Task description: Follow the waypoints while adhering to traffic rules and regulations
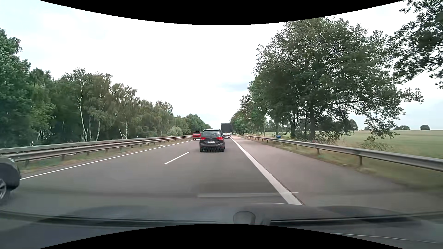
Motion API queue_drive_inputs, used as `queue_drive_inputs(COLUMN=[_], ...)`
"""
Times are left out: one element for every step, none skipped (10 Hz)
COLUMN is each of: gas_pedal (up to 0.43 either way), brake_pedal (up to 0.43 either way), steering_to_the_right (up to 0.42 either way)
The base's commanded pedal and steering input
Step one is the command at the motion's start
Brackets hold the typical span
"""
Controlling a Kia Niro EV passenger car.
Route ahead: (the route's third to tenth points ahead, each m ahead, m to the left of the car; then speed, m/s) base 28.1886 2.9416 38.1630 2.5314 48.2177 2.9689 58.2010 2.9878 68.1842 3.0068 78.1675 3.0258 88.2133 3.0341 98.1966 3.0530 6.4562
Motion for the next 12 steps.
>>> queue_drive_inputs(gas_pedal=[0.209,0.209,0.209,0.22,0.22,0.22,0.22,0.22,0.22,0.22,0.22,0.22], brake_pedal=[0.0,0.0,0.0,0.0,0.0,0.0,0.0,0.0,0.0,0.0,0.0,0.0], steering_to_the_right=[-0.003,-0.003,-0.003,-0.003,-0.003,-0.003,-0.003,-0.003,-0.003,-0.003,-0.003,-0.002])
